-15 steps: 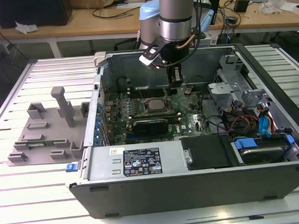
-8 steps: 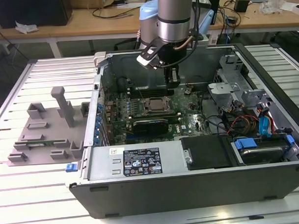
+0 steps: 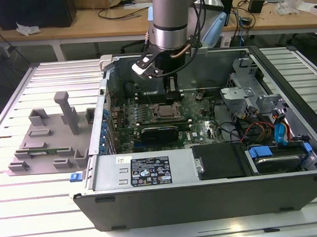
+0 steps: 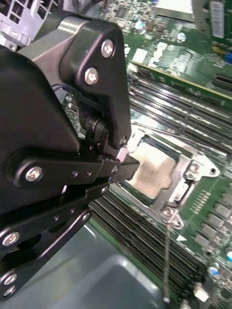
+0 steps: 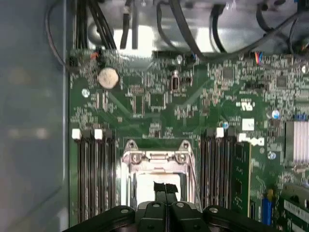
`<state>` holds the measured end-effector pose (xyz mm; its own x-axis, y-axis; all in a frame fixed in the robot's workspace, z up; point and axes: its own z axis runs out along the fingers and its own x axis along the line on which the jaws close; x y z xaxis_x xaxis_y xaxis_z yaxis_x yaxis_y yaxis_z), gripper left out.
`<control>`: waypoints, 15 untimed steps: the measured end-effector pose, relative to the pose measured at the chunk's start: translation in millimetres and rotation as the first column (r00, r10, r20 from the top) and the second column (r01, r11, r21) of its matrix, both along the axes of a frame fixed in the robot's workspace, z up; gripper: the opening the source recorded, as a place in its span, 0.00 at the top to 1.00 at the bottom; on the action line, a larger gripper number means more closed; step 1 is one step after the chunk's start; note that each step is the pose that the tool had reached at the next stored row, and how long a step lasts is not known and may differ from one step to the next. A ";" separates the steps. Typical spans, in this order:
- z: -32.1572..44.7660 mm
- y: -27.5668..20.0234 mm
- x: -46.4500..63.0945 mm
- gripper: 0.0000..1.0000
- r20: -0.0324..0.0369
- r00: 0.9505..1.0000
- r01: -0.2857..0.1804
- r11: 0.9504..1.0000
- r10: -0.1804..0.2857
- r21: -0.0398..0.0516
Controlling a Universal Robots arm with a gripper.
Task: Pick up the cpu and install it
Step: 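Close the cpu cover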
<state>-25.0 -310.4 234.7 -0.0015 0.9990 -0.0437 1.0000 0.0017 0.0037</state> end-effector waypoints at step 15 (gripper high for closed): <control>-0.2 -0.1 -1.2 0.89 0.000 0.968 -0.250 0.968 0.250 0.000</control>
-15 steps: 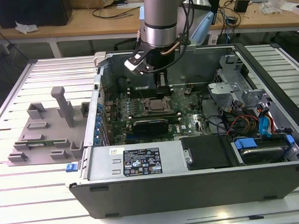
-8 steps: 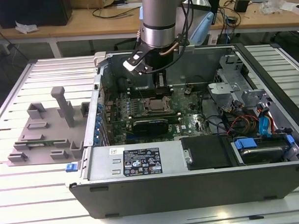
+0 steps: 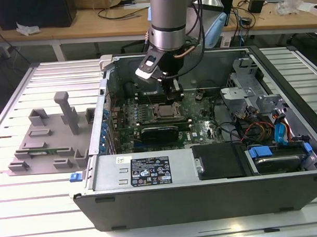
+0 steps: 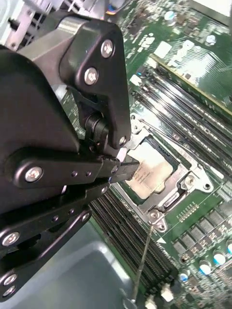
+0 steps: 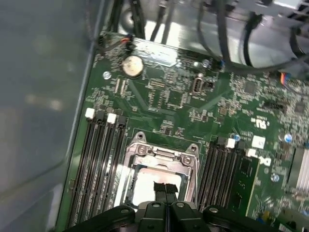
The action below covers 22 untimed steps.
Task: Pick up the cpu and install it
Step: 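Close the cpu cover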
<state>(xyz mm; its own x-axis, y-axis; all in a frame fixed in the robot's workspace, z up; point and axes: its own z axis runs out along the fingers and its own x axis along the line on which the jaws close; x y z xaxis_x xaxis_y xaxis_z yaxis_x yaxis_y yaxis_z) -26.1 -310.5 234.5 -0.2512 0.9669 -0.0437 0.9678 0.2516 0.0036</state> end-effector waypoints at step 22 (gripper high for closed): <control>0.0 0.0 0.0 0.89 0.000 0.759 -0.651 0.759 0.651 0.000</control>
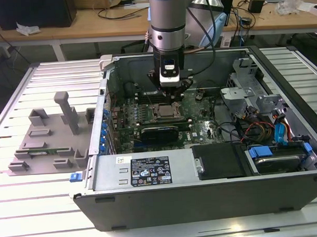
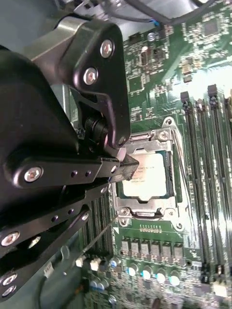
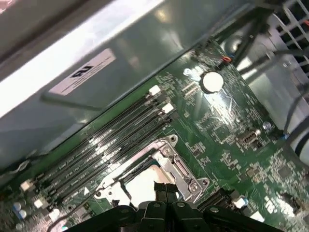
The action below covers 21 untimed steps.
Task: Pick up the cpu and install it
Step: 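Close the cpu cover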
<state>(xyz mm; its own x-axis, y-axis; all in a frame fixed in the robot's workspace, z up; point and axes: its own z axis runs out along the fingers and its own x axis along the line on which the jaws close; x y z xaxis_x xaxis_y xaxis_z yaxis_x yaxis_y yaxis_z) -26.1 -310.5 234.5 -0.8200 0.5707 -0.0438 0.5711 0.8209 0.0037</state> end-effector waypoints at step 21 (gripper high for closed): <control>-5.7 -1.3 -1.2 0.89 0.000 0.889 -0.459 0.889 0.459 0.000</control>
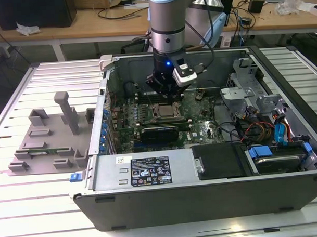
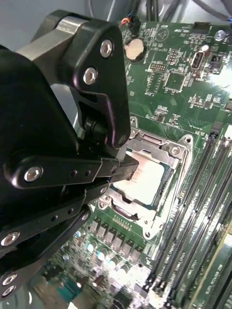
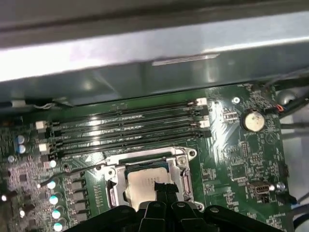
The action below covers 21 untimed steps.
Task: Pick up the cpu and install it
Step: 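Close the cpu cover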
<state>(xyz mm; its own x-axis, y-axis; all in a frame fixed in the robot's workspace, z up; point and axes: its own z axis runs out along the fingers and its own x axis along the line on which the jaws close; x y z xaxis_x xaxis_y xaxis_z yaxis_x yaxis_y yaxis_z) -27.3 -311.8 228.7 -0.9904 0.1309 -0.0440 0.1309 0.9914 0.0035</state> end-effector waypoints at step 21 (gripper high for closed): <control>-22.2 -8.8 -39.8 0.89 0.002 0.990 -0.141 0.990 0.141 0.002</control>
<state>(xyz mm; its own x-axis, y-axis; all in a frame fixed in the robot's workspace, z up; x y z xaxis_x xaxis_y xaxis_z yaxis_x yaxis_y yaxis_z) -67.1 -320.7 206.6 -0.9989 -0.0102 -0.0452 -0.0105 0.9999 0.0058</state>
